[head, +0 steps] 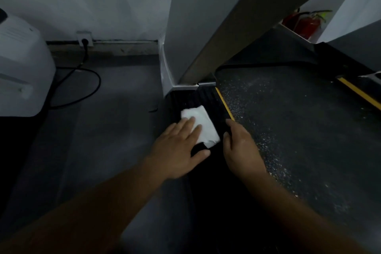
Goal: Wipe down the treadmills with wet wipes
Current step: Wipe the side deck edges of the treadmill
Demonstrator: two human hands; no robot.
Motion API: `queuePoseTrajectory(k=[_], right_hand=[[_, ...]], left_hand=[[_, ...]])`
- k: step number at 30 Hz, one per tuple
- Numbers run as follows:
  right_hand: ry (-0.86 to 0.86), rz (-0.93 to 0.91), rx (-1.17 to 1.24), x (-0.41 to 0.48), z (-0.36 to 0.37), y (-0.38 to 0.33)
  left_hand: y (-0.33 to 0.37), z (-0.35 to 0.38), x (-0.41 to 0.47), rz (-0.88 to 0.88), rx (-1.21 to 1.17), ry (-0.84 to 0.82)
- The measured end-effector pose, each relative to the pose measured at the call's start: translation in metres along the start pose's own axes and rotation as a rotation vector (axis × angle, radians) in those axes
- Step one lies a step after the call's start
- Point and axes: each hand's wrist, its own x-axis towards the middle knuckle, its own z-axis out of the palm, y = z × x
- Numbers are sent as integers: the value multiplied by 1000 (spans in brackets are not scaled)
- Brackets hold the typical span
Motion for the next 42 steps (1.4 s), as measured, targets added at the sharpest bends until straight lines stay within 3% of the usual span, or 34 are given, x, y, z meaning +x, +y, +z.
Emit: queuePoseTrajectory(k=[3,7,12,16,23,26,30,34,37,40,42], right_hand=[[-27,-22,-45,2,-1,-3],[-29,-10,-38,1,-1,0],[-34,-15,-59,0,-2,-5],[-42,-13,-68,-1,-2,-4],[-45,-40,-92,1,0,0],[-101,-76,-219,3,2,0],[-208,-80,-329,5,0,-3],[-248,-64,-351,6,2,-2],[-263,-51,-366,7,3,-3],[-253,-55,-345,7,3,-4],[-176,-56,-271,6,1,-5]], left_hand=[[-18,-13,28,-125,15,-32],[-10,-20,42,-79,-76,-70],[-15,-31,51,-17,-177,174],[-17,-14,78,-80,-131,-11],[-17,-3,71,-53,-94,71],[-24,-1,62,-1,-105,21],[-26,-15,86,-119,-105,11],[-20,-3,55,-14,-96,28],[-34,-6,67,-7,-53,16],[-30,-14,96,-125,-53,6],[-13,-10,87,-48,-19,37]])
